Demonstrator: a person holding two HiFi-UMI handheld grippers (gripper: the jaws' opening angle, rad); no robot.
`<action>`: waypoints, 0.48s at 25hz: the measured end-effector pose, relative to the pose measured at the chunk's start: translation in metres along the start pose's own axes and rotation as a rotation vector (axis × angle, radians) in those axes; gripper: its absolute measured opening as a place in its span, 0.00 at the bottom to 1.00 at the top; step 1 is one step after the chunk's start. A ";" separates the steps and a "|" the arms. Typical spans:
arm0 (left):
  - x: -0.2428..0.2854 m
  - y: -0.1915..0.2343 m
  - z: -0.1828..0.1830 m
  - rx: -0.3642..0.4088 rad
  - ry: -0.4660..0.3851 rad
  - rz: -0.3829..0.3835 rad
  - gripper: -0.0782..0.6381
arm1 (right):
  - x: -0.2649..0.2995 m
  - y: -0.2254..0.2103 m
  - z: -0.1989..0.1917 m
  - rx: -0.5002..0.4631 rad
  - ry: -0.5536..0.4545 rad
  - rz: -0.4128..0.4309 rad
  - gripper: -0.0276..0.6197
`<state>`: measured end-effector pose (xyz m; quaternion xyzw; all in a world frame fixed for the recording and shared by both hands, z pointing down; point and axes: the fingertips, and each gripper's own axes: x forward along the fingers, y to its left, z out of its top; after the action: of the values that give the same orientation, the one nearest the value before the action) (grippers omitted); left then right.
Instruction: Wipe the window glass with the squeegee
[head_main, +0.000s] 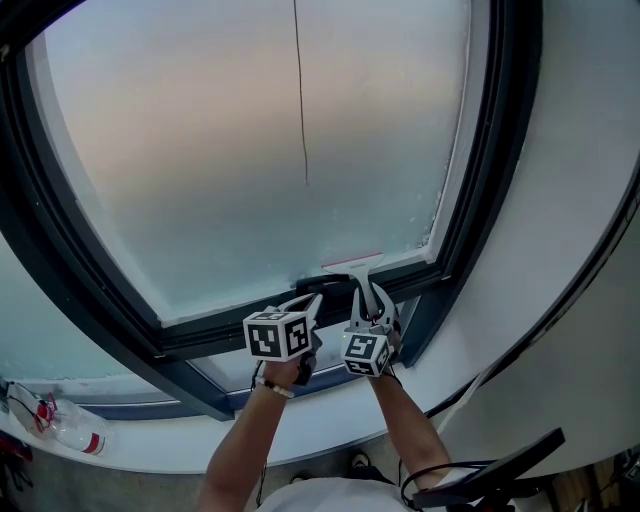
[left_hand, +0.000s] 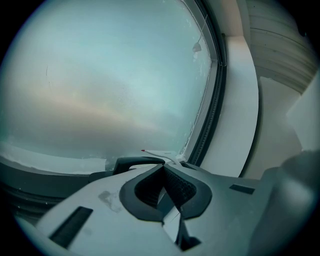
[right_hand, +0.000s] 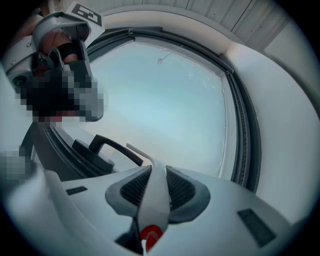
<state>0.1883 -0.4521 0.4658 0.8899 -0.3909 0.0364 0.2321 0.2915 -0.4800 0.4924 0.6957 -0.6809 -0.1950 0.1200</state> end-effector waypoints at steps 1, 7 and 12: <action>0.002 -0.001 -0.001 0.001 0.002 -0.002 0.11 | 0.000 0.000 -0.001 0.000 0.001 0.001 0.17; 0.013 -0.008 -0.009 0.014 0.024 -0.009 0.11 | 0.001 0.001 -0.002 -0.014 0.000 0.008 0.17; 0.018 -0.015 -0.010 0.027 0.031 -0.022 0.11 | -0.001 -0.005 0.000 -0.013 -0.008 0.003 0.17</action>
<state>0.2127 -0.4511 0.4733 0.8965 -0.3770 0.0528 0.2267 0.2959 -0.4788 0.4905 0.6931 -0.6811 -0.2020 0.1221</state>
